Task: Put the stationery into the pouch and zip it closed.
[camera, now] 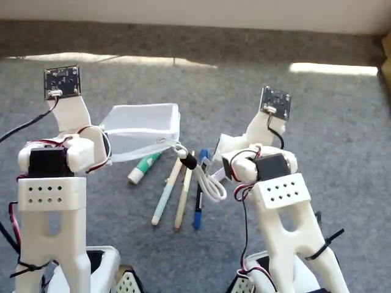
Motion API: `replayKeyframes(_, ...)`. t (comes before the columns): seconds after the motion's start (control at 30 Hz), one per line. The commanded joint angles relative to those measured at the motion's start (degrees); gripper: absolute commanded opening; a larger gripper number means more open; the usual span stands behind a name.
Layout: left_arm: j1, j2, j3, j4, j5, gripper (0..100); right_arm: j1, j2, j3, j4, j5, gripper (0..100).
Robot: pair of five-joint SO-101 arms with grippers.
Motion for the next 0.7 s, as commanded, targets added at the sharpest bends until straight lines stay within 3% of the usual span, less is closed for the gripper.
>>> replayKeyframes(0.0,-1.0,0.3,-0.1,-0.6,0.4,1,0.6,4.4,-3.7,-2.9,-0.7,17.3)
replayKeyframes(0.13,-1.0,0.3,-0.1,-0.6,0.4,1,0.8,10.7,-7.6,-3.0,-4.3,17.3)
replayKeyframes(0.67,-1.0,0.3,0.0,-0.6,0.4,1,1.8,28.8,-15.0,-3.1,-4.7,17.0)
